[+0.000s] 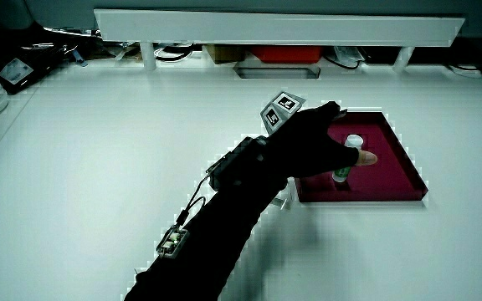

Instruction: Pick glue stick

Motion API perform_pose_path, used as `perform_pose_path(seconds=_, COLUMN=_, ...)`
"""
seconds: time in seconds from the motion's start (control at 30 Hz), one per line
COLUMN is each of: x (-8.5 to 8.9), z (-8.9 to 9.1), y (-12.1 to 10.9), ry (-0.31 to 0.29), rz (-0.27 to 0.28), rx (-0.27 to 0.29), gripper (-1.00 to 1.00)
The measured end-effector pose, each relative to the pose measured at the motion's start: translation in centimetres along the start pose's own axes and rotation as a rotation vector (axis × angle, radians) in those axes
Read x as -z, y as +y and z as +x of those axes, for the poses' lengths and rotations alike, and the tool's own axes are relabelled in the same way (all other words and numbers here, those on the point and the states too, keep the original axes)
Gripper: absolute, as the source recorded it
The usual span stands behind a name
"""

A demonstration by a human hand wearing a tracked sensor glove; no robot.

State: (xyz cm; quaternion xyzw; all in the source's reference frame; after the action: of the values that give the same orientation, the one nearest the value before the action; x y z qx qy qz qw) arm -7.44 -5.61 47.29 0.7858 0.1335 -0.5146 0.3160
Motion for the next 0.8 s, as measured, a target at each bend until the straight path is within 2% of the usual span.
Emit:
perform_pose_path(seconds=0.03, x=0.2, z=-0.3, y=0.3, ry=-0.001, rz=0.006, rx=0.011, gripper=0.0)
perform_pose_path(seconds=0.07, x=0.3, z=-0.3, y=0.5, ry=0.004, rz=0.004, rx=-0.005, gripper=0.0)
perform_pose_path(seconds=0.1, x=0.5, z=-0.7, y=0.8, ry=0.001, rz=0.012, rx=0.005, gripper=0.0)
perform_pose_path(seconds=0.13, x=0.6, z=-0.7, y=1.0, ry=0.007, rz=0.014, rx=-0.02, gripper=0.0)
perform_pose_path(seconds=0.27, x=1.0, z=-1.3, y=2.0, ry=-0.008, rz=0.015, rx=-0.025, gripper=0.0)
perform_pose_path(seconds=0.33, x=1.3, z=-1.6, y=2.3, ry=0.011, rz=0.02, rx=-0.002, gripper=0.0)
perform_pose_path(seconds=0.37, x=1.4, z=-1.5, y=2.2, ry=0.004, rz=0.014, rx=-0.025, gripper=0.0)
perform_pose_path(seconds=0.47, x=1.7, z=-1.9, y=2.4, ry=0.0, rz=0.012, rx=-0.038, gripper=0.0)
perform_pose_path(seconds=0.6, x=1.9, z=-2.2, y=2.4, ry=-0.003, rz=0.027, rx=-0.008, gripper=0.0)
perform_pose_path(seconds=0.8, x=1.7, z=-2.6, y=2.3, ry=-0.024, rz=0.072, rx=0.017, gripper=0.24)
